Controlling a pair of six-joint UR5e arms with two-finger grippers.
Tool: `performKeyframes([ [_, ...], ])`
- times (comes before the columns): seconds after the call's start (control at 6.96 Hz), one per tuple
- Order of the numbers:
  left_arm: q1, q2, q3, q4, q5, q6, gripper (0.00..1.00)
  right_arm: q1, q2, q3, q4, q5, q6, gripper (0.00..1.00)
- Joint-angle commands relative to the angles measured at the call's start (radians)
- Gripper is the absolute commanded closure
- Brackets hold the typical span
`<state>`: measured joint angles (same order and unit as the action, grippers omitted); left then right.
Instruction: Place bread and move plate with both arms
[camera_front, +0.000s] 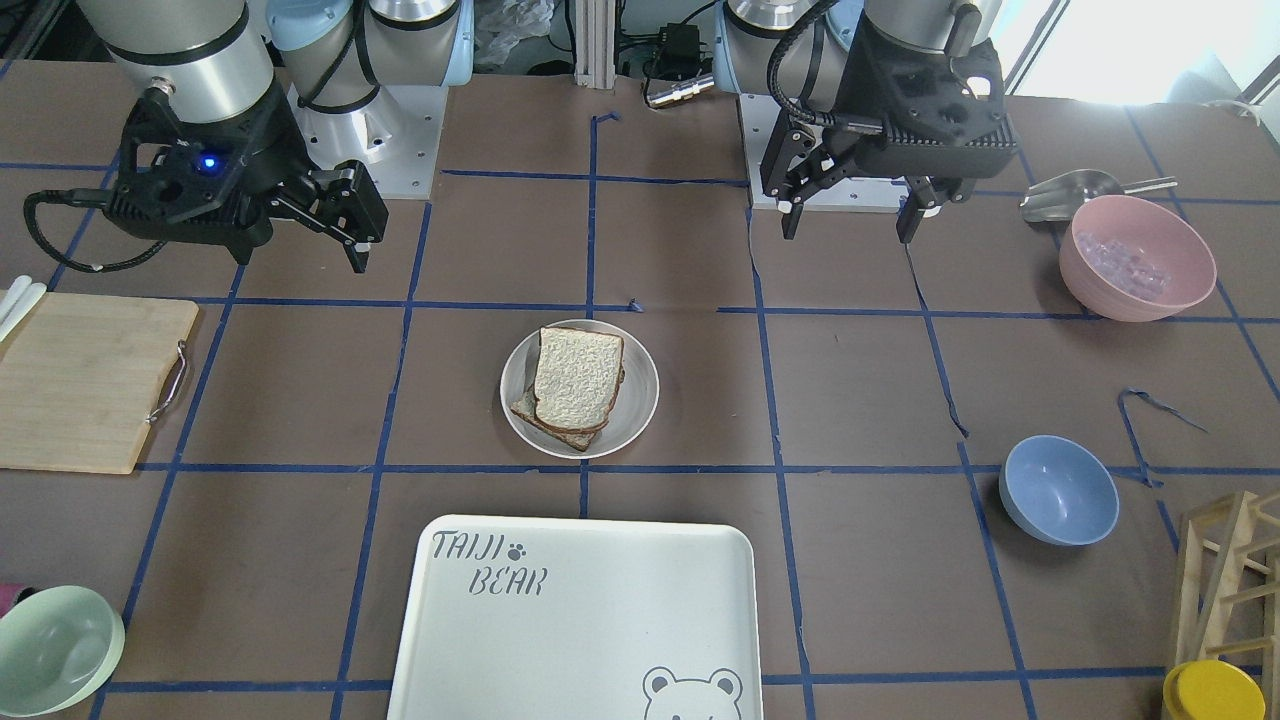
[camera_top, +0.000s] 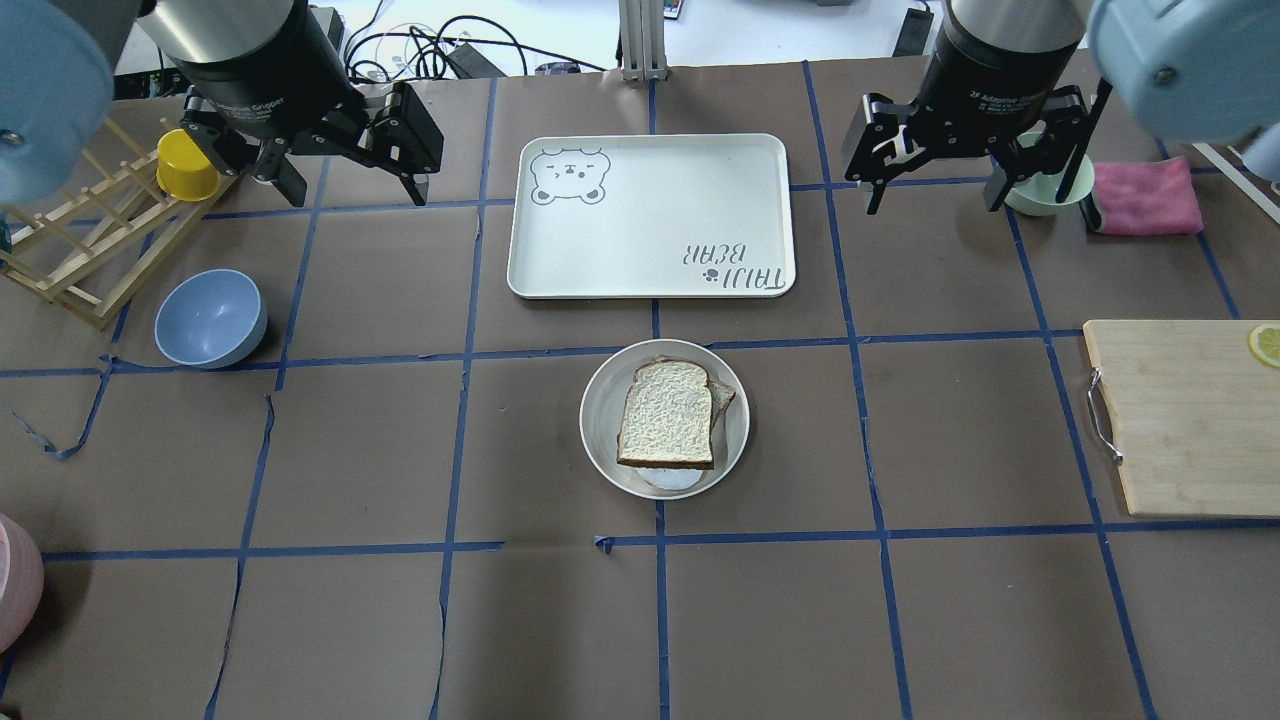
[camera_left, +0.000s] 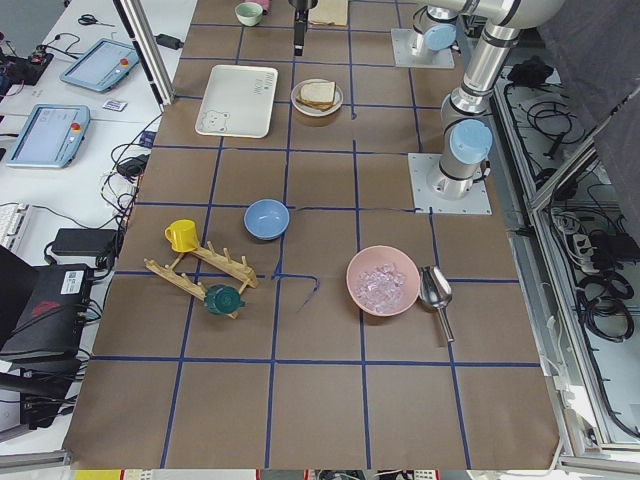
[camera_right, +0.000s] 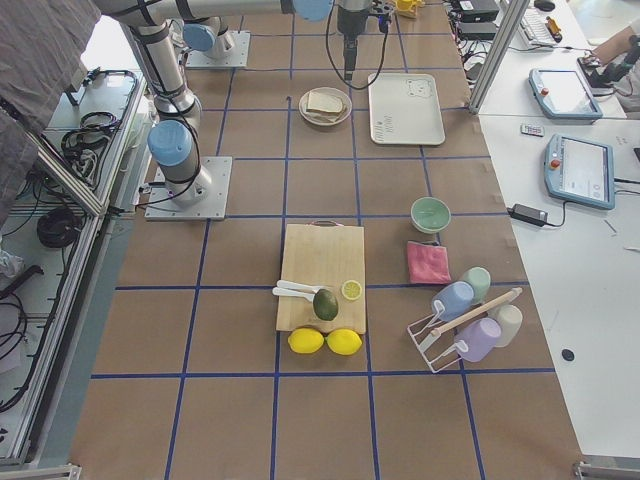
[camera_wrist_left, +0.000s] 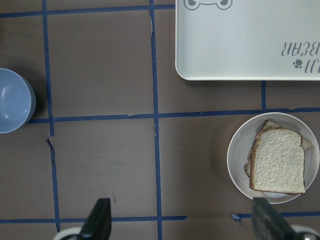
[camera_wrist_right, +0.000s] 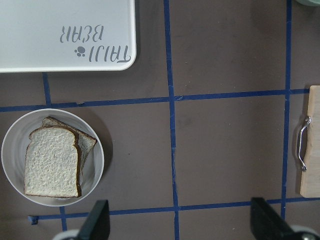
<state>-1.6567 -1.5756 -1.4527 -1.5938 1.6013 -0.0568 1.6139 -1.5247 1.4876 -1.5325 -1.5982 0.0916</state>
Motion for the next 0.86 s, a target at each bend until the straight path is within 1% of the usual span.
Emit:
performKeyframes([
  [0.0, 0.0, -0.001, 0.0, 0.0, 0.0, 0.0, 0.0, 0.0, 0.0, 0.0, 0.0, 0.0, 0.0, 0.0],
  [0.72, -0.002, -0.001, -0.009, 0.002, -0.004, -0.002, 0.0, 0.0, 0.0, 0.0, 0.0, 0.0, -0.001, 0.0],
])
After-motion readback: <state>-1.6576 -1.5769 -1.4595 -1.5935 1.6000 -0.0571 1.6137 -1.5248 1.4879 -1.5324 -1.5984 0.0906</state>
